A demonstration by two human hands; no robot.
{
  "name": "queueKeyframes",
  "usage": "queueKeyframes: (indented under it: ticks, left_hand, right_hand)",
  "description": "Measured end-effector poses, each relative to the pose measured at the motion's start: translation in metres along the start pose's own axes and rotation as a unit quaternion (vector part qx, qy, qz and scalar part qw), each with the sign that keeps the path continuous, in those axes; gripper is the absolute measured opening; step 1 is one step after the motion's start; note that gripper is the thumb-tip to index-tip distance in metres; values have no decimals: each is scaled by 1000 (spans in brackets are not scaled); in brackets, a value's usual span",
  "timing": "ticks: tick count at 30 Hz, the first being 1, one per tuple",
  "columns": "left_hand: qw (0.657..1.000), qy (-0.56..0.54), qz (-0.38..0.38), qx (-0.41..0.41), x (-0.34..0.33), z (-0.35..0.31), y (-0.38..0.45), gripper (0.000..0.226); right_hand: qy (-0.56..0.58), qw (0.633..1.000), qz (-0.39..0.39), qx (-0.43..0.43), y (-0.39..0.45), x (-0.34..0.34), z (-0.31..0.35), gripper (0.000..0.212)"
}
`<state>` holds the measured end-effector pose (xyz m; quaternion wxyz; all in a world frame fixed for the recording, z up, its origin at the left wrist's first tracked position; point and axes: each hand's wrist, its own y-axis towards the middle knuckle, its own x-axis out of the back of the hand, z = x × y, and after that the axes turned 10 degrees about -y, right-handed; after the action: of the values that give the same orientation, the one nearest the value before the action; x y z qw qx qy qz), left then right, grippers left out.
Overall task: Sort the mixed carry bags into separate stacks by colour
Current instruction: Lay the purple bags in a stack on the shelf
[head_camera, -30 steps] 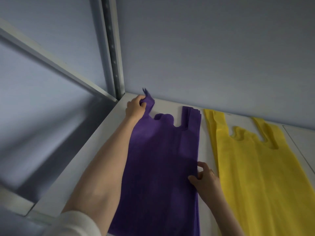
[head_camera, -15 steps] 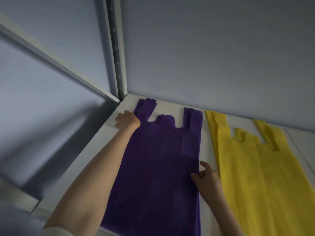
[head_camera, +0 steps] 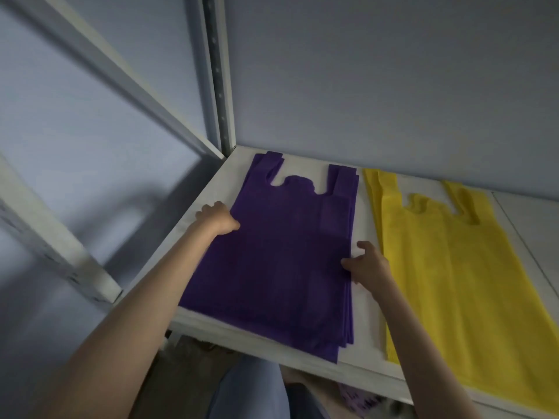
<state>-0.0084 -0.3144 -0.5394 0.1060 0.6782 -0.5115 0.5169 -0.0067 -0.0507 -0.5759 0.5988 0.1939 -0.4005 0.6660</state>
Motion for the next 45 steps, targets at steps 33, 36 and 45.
queueKeyframes:
  ticks: [33,36,45]
  left_hand:
    - [896,104,12,-431,-100,53,-141,69]
    - [882,113,-23,-458,-105,47,-139,50]
    - [917,46,-70,-389,-104,37,-142,68]
  right_hand:
    - [97,995,-17,-16,-10,4,7,23]
    - [71,997,-14,-21,-7,5,6,26]
    - [45,998,-9,-32,0,12,-8,40]
